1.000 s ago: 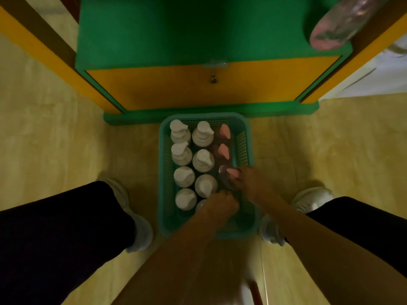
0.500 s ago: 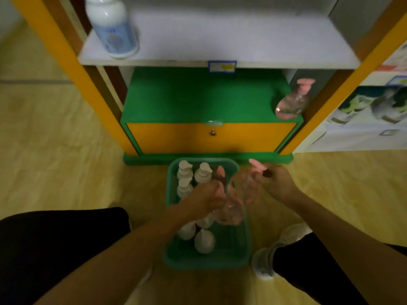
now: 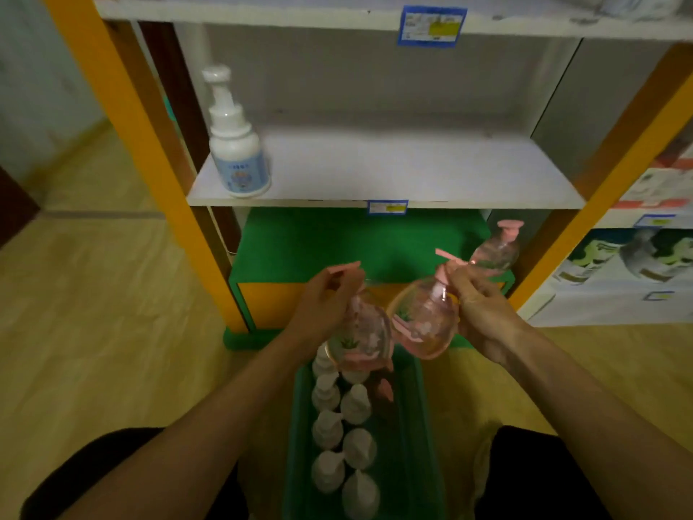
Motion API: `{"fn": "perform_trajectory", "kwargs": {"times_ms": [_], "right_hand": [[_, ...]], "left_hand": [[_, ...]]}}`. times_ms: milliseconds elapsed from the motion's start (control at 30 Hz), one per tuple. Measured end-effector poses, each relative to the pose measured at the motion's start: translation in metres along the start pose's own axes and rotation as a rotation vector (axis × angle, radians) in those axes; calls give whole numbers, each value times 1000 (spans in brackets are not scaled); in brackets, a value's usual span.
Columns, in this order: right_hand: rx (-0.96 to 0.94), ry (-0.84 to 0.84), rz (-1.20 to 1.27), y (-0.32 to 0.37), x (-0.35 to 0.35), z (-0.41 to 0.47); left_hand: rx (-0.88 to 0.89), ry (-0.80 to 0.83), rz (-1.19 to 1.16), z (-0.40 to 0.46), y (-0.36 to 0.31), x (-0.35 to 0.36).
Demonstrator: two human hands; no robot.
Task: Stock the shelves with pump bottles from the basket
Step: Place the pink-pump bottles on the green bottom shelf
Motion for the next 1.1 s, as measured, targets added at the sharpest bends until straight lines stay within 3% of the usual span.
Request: {"fn": "perform_trajectory", "kwargs": {"times_ms": [167, 300, 533, 800, 1100], "right_hand": [[11, -34, -37, -4, 14, 12], [139, -90, -59, -18, 15, 12], [222, 55, -73, -31, 29, 0], [97, -178, -66, -31, -20, 46], [-59, -174, -161, -22, -54, 105]], "left_hand": [[-95, -21, -84, 12, 6, 6], [-188, -40, -155, 19, 11, 7], [-265, -15, -216, 23, 20, 11], [-269, -8, -136, 34, 17, 24], [-322, -88, -185, 62, 24, 38]]}}
Point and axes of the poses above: each hand's wrist, its own z-axis towards the middle knuckle, its own x-axis out of the palm, y = z × x, the point moved 9 cm from there along z, towards the middle knuckle, and after that the axes turned 11 degrees about -x, right-handed, at the moved point
